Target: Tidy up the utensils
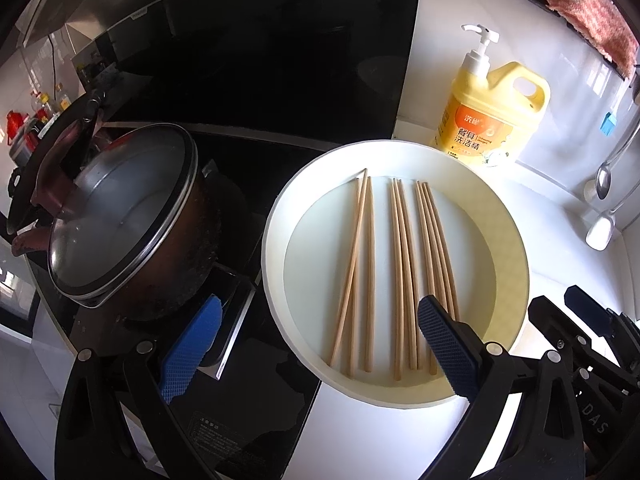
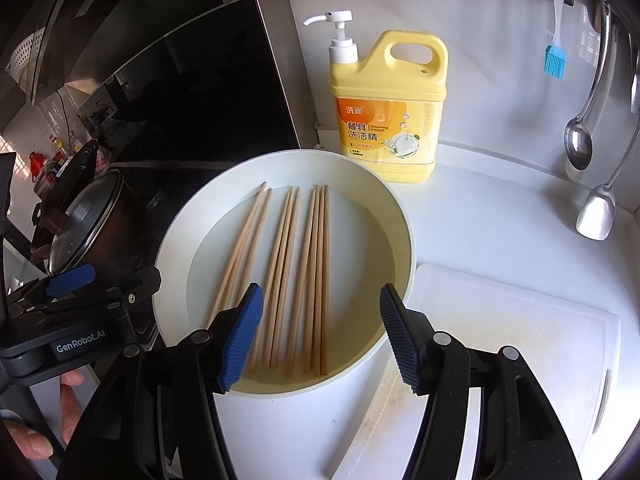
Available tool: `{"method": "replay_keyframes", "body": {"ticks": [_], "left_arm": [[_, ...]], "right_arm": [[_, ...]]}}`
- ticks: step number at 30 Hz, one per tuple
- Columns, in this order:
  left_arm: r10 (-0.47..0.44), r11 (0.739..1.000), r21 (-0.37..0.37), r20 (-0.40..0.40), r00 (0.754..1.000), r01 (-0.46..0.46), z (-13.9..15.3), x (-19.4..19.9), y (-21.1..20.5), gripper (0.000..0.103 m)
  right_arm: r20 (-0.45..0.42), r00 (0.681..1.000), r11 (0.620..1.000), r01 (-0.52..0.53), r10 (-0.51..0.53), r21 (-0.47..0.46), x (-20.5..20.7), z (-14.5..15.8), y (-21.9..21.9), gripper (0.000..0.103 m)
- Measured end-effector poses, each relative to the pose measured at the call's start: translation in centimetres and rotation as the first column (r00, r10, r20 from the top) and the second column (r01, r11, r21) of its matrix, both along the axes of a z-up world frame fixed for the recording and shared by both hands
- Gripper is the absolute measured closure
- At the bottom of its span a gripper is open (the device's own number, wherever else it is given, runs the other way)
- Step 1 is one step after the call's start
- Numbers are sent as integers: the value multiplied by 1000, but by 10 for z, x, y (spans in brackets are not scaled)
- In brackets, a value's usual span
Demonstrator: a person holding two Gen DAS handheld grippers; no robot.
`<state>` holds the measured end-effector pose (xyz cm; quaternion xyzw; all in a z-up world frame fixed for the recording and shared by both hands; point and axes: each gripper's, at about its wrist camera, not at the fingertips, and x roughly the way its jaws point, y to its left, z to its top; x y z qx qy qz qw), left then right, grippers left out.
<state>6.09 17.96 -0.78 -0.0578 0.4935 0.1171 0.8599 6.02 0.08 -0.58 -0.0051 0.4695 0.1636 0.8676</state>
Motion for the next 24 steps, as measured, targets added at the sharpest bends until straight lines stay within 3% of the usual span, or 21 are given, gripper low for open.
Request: {"method": "replay_keyframes", "body": {"ticks": [5,24], "left_arm": [[5,999,36,-28,1000,-4,-6,1,-3,6],[-2,1000,20,-14,1000,3,-1,-3,-3,6]], "right_arm": [[-4,1000,1000,-6,6,5,-3,0,0,44],[-3,1000,1000,-16,16,0,-5,-1,1,44]]}}
